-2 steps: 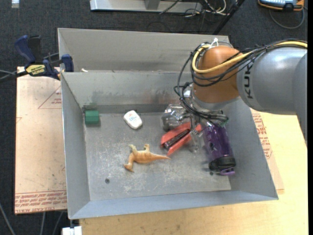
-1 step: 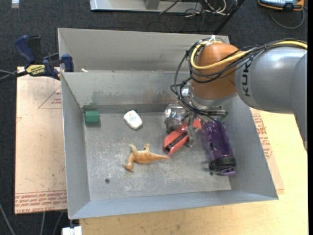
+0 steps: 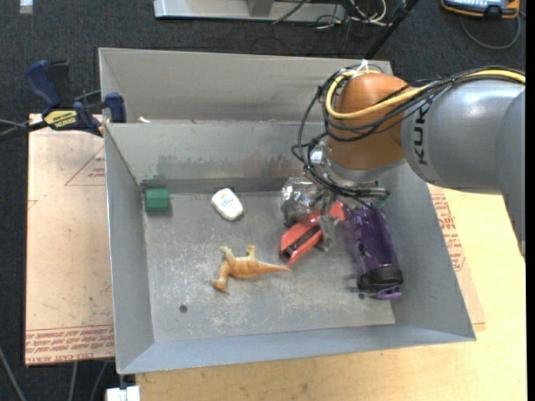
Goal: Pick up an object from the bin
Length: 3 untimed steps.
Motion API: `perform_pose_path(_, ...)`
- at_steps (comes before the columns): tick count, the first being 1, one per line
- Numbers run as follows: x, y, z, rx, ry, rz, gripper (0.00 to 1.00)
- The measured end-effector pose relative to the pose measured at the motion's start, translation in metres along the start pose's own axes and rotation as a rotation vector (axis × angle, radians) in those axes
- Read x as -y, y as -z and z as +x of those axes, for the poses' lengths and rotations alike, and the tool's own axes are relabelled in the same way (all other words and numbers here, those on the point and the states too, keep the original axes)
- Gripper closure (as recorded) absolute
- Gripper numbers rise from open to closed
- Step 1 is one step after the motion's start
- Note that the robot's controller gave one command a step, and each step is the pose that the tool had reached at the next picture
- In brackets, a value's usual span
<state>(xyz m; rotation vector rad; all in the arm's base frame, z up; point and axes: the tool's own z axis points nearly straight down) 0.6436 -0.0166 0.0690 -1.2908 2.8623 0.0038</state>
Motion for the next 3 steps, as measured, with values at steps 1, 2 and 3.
perform_pose_path(1,-0.001,0.003,0.001,-0.002,0.0,-0.002,1.0)
perform_pose_path(2,-0.002,0.018,0.002,-0.004,0.0,-0.006,1.0)
perform_pose_path(3,-0.002,0.036,0.001,-0.003,0.0,-0.003,1.0)
